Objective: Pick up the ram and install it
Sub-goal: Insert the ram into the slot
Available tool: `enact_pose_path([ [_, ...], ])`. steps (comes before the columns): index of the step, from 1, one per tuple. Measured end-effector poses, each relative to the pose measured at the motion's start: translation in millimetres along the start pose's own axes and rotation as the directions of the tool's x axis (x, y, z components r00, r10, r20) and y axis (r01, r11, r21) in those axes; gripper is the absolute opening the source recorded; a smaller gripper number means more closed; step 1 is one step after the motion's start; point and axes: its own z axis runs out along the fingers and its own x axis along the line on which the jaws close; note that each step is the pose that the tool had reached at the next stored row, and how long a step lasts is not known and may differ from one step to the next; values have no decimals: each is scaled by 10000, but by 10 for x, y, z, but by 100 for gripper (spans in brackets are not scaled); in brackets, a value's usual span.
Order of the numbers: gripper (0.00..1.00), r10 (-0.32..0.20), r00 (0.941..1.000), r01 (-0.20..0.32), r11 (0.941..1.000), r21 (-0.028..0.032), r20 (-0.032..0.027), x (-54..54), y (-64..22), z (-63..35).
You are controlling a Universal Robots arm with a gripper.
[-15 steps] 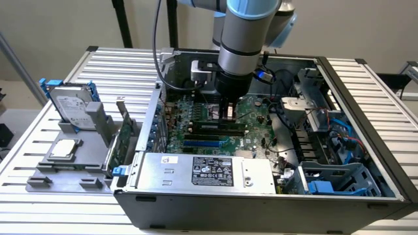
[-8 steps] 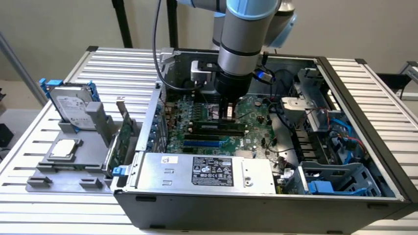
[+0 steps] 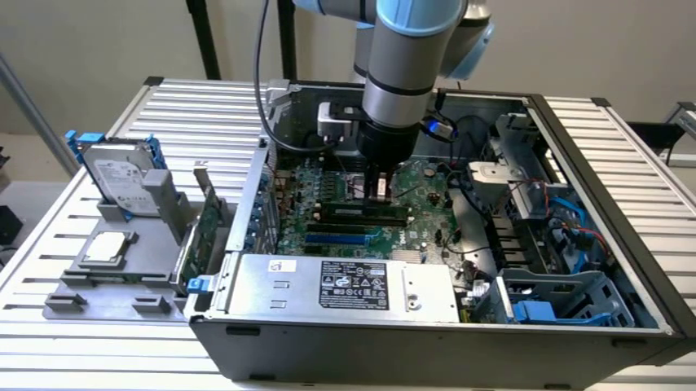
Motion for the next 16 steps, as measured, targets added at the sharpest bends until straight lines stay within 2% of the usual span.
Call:
enact_pose_path([
  [16,13,-84,10000,84,10000,3,-35,-9,-1,25],
])
